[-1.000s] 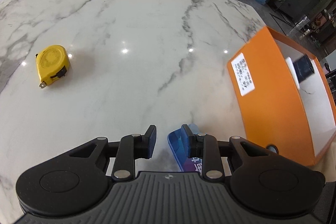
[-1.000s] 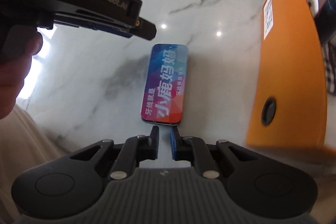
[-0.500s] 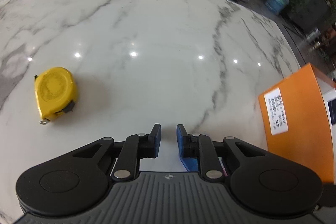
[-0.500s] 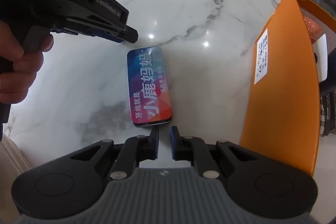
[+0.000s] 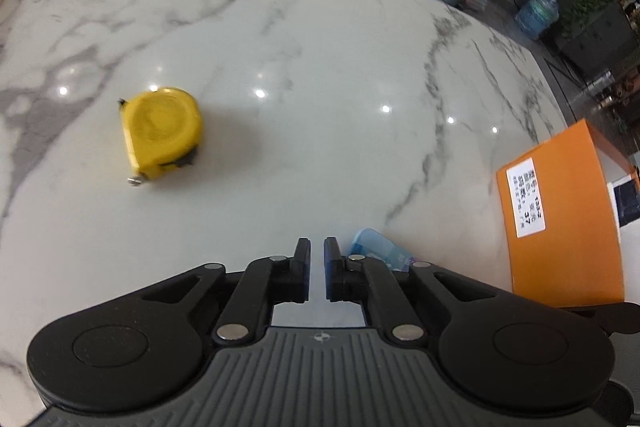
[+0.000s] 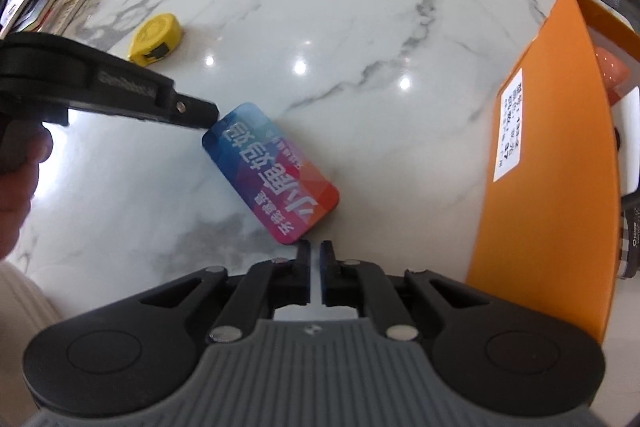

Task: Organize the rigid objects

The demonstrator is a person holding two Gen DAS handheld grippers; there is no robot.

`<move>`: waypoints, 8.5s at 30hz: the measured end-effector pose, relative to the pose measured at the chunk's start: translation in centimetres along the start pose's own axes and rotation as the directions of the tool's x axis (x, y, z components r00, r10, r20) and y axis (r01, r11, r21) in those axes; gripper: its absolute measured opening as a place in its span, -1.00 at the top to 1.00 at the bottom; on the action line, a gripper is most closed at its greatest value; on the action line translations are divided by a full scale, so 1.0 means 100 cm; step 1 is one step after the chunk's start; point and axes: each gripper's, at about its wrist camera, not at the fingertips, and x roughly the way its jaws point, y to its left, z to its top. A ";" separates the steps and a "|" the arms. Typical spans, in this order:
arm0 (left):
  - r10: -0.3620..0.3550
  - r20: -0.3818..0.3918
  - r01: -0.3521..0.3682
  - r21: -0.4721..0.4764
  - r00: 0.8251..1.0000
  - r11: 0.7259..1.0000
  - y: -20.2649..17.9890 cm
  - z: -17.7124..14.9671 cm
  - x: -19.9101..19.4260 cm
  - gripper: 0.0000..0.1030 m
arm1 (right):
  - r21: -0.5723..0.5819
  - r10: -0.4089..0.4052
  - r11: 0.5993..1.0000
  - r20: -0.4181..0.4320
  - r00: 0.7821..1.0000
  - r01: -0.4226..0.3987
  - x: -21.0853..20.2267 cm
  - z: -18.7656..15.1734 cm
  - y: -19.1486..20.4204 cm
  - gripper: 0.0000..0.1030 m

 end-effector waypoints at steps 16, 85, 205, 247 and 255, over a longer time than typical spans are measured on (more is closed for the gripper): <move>0.114 0.071 -0.110 -0.054 0.991 0.992 0.037 0.003 -0.035 0.29 | -0.261 0.064 0.964 0.030 0.998 -0.054 0.022 0.046 0.027 -0.08; -0.050 0.261 0.024 0.101 0.964 0.995 -0.138 -0.055 -0.132 -0.14 | 0.124 0.086 0.982 0.360 0.929 -0.139 -0.140 -0.032 -0.054 0.11; 0.024 0.176 -0.065 0.229 0.984 0.971 -0.317 -0.084 -0.025 -0.37 | 0.410 -0.230 0.910 0.378 0.897 0.060 -0.169 -0.146 -0.241 -0.25; 0.158 0.518 -0.249 0.112 0.841 0.962 -0.219 -0.156 -0.142 -1.00 | 0.295 -0.251 0.951 0.552 0.795 0.096 -0.209 -0.167 -0.108 -0.97; 0.168 0.465 -0.249 0.120 0.869 0.961 -0.215 -0.161 -0.131 -1.00 | 0.285 -0.266 0.950 0.514 0.815 0.130 -0.196 -0.166 -0.105 -0.97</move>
